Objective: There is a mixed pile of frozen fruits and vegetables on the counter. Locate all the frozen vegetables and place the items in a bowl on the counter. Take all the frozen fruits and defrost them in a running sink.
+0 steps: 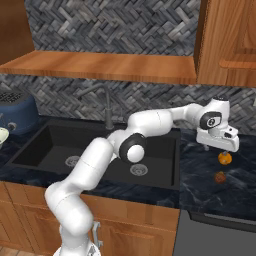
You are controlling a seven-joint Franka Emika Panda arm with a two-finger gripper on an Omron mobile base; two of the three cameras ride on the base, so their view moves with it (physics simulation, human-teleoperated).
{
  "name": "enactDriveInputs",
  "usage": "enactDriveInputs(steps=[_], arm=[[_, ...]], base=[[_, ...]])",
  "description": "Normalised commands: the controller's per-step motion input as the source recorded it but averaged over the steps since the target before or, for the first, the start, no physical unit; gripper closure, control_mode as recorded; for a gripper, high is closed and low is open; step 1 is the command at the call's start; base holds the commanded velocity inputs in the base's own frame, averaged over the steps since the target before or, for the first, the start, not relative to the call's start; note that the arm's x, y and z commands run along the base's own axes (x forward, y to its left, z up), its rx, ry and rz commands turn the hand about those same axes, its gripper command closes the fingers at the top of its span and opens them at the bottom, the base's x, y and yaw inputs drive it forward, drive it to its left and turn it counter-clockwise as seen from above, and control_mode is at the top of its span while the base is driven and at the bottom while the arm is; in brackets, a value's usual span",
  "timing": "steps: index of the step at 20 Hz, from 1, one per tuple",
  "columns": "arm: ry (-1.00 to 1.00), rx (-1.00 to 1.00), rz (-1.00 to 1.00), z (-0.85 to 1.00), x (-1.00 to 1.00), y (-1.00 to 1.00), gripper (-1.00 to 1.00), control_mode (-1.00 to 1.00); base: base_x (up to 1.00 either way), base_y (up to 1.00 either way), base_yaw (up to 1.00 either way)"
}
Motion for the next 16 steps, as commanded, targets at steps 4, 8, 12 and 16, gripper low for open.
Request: enactDriveInputs(steps=[4, 8, 12, 16], arm=[[0.00, 0.00, 0.00, -0.06, 0.15, -0.10, -1.00, -1.00], [0.00, 0.00, 0.00, -0.04, 0.13, -0.18, -1.00, -1.00], [0.00, 0.00, 0.00, -0.05, 0.13, -0.17, -1.00, -1.00], [0.00, 0.00, 0.00, -0.06, 0.16, -0.09, -1.00, -1.00]], base=[[0.00, 0.00, 0.00], [0.00, 0.00, 0.00], [0.00, 0.00, 0.00], [0.00, 0.00, 0.00]])
